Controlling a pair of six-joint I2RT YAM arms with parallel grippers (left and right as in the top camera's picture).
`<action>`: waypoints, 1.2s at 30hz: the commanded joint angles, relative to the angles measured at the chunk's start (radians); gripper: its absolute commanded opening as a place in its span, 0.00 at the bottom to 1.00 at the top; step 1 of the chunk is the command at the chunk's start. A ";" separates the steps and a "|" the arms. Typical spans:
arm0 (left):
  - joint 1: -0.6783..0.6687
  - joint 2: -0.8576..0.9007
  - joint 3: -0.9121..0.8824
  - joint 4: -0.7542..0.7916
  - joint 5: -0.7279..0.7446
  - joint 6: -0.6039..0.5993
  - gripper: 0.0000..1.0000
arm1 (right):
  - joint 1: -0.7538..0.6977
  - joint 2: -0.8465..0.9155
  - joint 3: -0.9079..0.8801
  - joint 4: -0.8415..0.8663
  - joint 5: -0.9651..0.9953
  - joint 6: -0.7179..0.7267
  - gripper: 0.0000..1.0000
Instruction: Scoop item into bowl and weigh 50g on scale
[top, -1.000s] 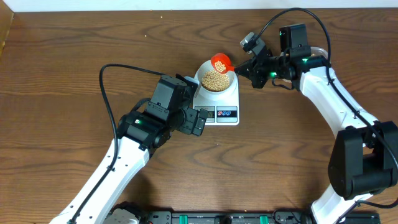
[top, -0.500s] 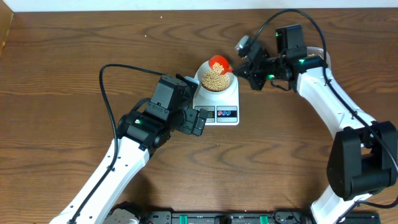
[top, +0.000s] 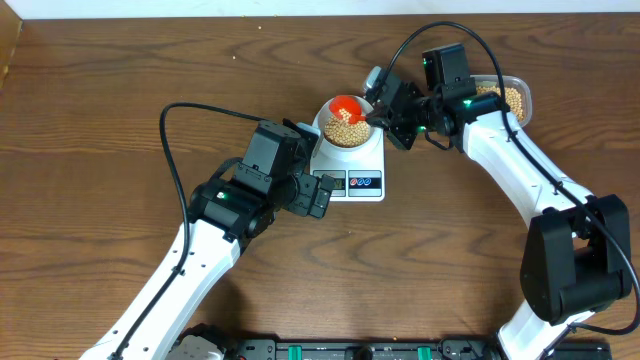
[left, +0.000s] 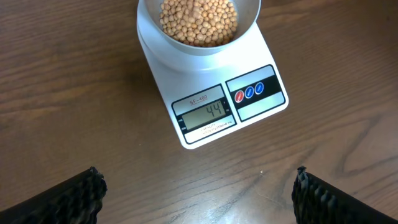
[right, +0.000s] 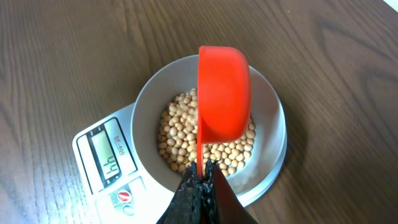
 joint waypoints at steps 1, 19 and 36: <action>0.003 -0.011 -0.007 -0.003 0.009 0.018 0.98 | 0.006 0.006 -0.005 -0.001 0.004 -0.019 0.01; 0.003 -0.011 -0.007 -0.003 0.009 0.018 0.98 | 0.006 0.006 -0.005 -0.001 -0.031 -0.014 0.01; 0.003 -0.011 -0.007 -0.003 0.009 0.018 0.98 | 0.005 0.006 -0.005 0.000 -0.026 -0.019 0.01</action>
